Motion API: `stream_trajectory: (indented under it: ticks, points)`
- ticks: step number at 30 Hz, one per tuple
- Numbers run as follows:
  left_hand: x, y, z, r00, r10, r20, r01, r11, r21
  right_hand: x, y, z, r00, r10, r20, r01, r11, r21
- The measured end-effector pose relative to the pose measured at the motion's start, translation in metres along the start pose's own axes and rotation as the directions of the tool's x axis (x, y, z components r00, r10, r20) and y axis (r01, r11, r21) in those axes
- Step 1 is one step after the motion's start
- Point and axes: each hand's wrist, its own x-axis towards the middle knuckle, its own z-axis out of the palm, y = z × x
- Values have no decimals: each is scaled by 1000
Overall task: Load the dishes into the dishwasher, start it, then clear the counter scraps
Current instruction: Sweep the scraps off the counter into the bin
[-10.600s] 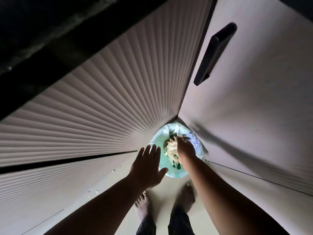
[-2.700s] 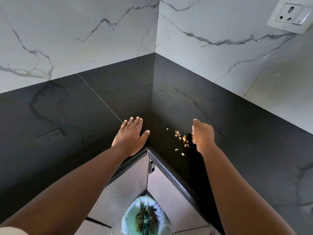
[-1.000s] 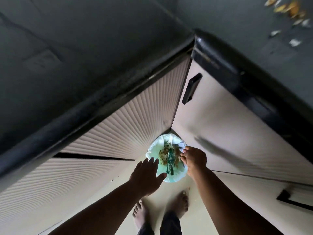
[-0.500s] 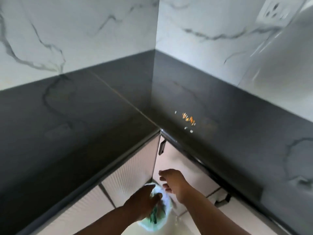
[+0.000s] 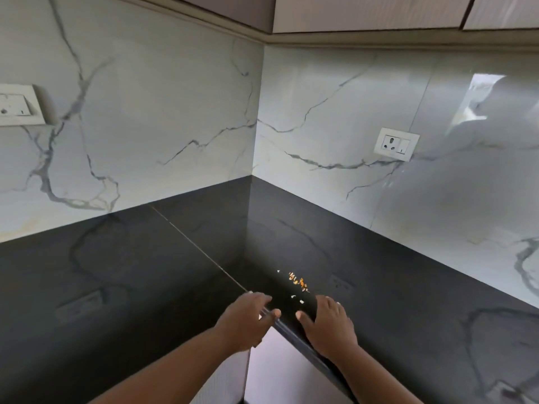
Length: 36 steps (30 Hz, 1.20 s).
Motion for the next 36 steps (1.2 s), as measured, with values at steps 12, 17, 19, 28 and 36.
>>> stream_trajectory:
  ticks: [12,17,19,28,36]
  points:
    - [152,-24,22,967,-235,100,181,906,382,62,30,20,986,-80,147,90,994,-66]
    - [157,-8,31,957,-39,289,-96,893,440,81,28,21,986,-87,143,95,994,-51]
    - [145,2,37,932,42,360,-196,895,402,84,29,30,991,-118,58,120,992,-34]
    - [99,27,39,991,-38,127,92,885,-457,85,32,32,988,-137,65,138,990,3]
    - [27,-16,53,620,-426,659,573,-329,-751,119,31,9,960,-224,166,207,972,114]
